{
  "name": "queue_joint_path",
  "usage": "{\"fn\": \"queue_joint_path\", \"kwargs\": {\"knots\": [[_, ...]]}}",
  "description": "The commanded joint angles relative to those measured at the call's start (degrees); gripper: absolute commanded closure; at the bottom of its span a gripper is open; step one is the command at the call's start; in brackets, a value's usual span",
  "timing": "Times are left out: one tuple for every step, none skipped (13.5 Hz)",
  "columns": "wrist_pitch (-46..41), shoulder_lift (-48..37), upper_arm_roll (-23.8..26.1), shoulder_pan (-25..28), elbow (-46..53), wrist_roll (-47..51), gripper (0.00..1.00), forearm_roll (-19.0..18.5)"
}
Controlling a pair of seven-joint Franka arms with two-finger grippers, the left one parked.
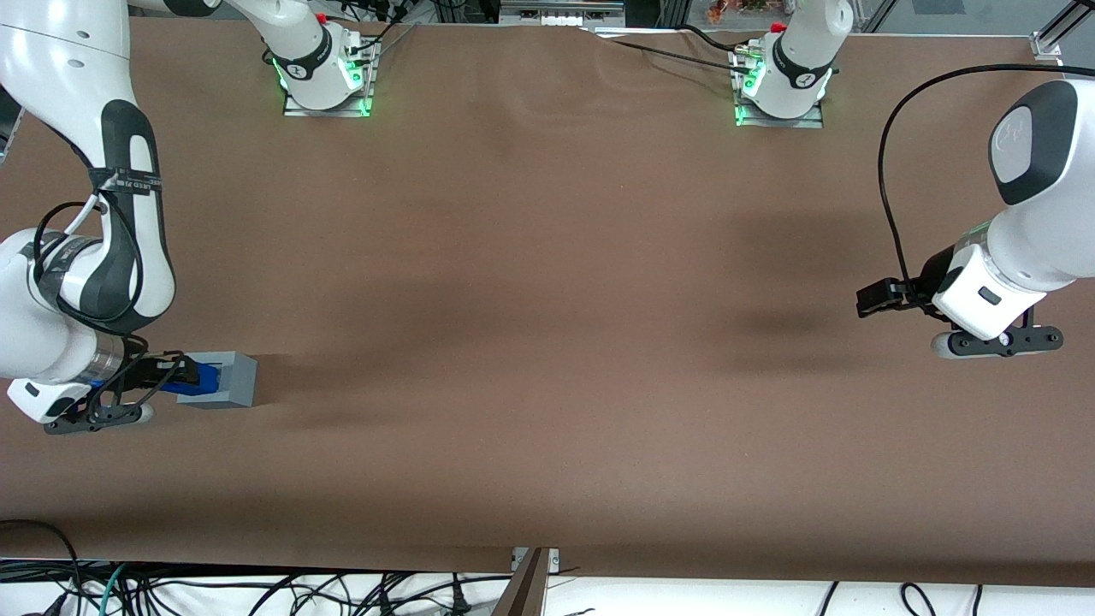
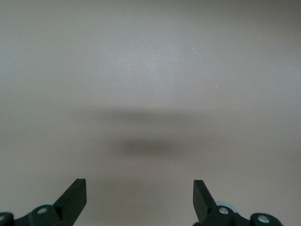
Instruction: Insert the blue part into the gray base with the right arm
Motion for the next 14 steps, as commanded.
{"fn": "queue_joint_path", "kwargs": {"knots": [[-0.5, 0.6, 0.3, -0.3, -0.5, 0.8, 0.61, 1.1], [-0.5, 0.6, 0.3, -0.3, -0.8, 0.8, 0.61, 1.1], [-0.5, 0.6, 0.3, -0.3, -1.3, 1.1, 0.61, 1.1], [-0.7, 0.6, 0.4, -0.3, -1.4, 1.5, 0.61, 1.1], [-0.9, 0.6, 0.3, -0.3, -1.5, 1.9, 0.61, 1.1], [-0.9, 0.6, 0.3, -0.3, -1.5, 2.3, 0.61, 1.1], [-0.9, 0.6, 0.4, -0.2, -1.6, 2.7, 0.61, 1.1], [-0.9, 0.6, 0.3, -0.2, -1.6, 2.7, 0.61, 1.1], [-0.9, 0.6, 0.4, -0.3, -1.6, 2.7, 0.61, 1.1], [-0.9, 0.6, 0.4, -0.2, -1.6, 2.8, 0.61, 1.1], [-0.9, 0.6, 0.4, -0.2, -1.6, 2.9, 0.61, 1.1], [-0.9, 0.6, 0.4, -0.2, -1.7, 2.9, 0.61, 1.1], [-0.9, 0.7, 0.4, -0.2, -1.7, 2.9, 0.6, 1.2], [-0.9, 0.9, 0.4, -0.2, -1.7, 3.0, 0.6, 1.2]]}}
